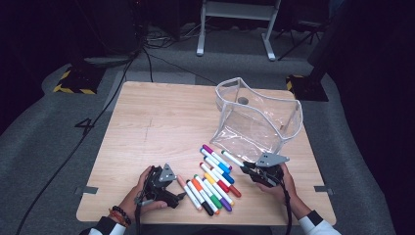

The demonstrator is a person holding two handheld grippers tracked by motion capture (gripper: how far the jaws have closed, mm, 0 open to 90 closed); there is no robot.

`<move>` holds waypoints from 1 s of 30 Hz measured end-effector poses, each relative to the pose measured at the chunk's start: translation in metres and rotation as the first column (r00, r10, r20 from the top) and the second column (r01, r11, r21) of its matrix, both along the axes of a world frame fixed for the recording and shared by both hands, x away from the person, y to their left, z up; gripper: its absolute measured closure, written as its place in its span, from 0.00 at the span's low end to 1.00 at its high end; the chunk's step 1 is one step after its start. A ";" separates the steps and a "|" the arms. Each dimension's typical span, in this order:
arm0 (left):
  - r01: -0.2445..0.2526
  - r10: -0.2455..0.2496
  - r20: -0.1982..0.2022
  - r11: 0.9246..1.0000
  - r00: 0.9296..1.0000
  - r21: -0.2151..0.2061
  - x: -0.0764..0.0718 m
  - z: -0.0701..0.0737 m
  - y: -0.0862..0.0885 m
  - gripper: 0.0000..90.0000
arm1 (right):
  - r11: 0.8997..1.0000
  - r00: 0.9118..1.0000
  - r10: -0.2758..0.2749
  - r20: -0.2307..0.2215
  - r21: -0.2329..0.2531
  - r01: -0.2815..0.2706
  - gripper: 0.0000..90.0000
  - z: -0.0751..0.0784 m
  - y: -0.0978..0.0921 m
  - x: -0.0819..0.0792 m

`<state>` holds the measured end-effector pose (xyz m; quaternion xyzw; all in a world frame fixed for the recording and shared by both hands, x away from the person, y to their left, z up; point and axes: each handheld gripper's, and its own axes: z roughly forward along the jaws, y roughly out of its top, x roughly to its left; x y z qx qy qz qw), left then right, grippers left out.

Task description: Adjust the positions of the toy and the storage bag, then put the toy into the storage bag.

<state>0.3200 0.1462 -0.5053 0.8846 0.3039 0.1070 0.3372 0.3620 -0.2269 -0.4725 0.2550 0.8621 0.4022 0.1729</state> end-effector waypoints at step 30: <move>-0.007 0.007 -0.001 1.000 1.000 0.000 0.001 0.000 0.003 0.00 | 0.987 0.979 0.149 0.136 0.036 -0.155 0.83 0.092 0.008 -0.021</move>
